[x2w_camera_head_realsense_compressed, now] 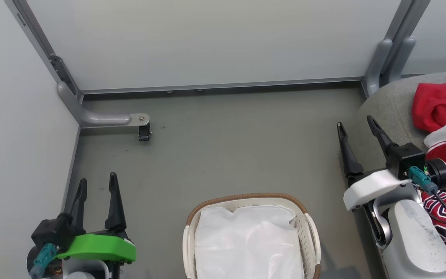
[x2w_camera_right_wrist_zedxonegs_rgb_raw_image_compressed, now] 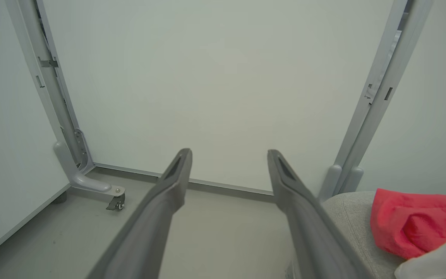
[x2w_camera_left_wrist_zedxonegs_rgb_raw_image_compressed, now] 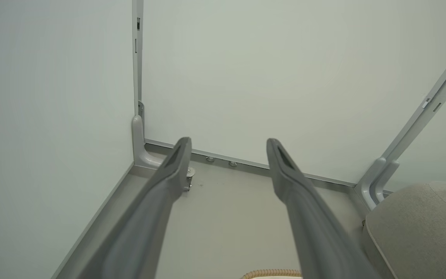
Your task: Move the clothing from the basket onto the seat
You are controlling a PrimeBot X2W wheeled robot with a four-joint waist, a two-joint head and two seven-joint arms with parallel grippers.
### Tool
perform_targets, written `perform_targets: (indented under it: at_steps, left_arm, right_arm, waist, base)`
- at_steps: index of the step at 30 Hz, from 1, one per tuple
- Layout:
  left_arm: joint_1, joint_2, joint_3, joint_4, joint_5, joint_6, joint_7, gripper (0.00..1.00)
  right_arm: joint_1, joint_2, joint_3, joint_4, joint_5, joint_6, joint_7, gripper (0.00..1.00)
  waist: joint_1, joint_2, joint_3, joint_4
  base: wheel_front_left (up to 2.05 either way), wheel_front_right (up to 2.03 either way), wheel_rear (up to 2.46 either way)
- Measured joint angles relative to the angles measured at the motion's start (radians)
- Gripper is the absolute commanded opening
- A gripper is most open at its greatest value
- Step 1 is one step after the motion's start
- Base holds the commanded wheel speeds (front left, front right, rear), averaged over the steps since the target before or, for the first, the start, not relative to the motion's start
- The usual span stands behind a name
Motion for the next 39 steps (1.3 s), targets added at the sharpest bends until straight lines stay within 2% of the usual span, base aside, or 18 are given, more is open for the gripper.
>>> perform_targets:
  at_steps: [15,38,39]
  left_arm:
    - [0.065,-0.001,0.006,-0.006,-0.004,0.012,0.0,1.0]
    - [0.081,-0.001,-0.025,0.024,0.011,0.01,0.0,1.0]
    - [0.081,-0.001,-0.027,0.029,0.01,0.008,0.0,0.0]
  right_arm:
    - [0.122,0.0,0.042,-0.032,0.099,0.0,0.0,1.0]
    - [0.19,0.0,0.032,-0.034,0.109,0.0,0.0,1.0]
    - [0.191,0.001,0.032,-0.032,0.109,0.0,0.0,0.0]
  waist:
    - [0.0,0.0,-0.05,0.024]
    - [0.0,0.0,-0.082,0.004]
    - [0.0,0.0,-0.082,0.004]
  base:
    - [0.0,0.0,0.0]
    - [0.0,0.0,0.0]
    - [0.0,0.0,0.0]
